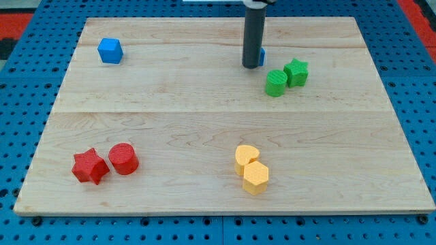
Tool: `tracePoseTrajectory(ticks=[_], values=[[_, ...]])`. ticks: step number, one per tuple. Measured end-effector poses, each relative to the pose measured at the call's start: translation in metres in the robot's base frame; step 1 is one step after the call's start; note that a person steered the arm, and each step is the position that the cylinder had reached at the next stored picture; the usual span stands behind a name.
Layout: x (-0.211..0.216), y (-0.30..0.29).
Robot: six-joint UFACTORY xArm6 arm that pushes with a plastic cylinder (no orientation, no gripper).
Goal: Push blue triangle to the top center
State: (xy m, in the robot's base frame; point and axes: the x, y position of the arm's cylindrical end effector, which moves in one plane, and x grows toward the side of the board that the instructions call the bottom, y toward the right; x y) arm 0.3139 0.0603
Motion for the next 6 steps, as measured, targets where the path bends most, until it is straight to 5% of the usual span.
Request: tracePoseTrajectory(ticks=[1,4,6], values=[[-0.052,-0.002],[-0.07,0.093],[-0.097,-0.001]])
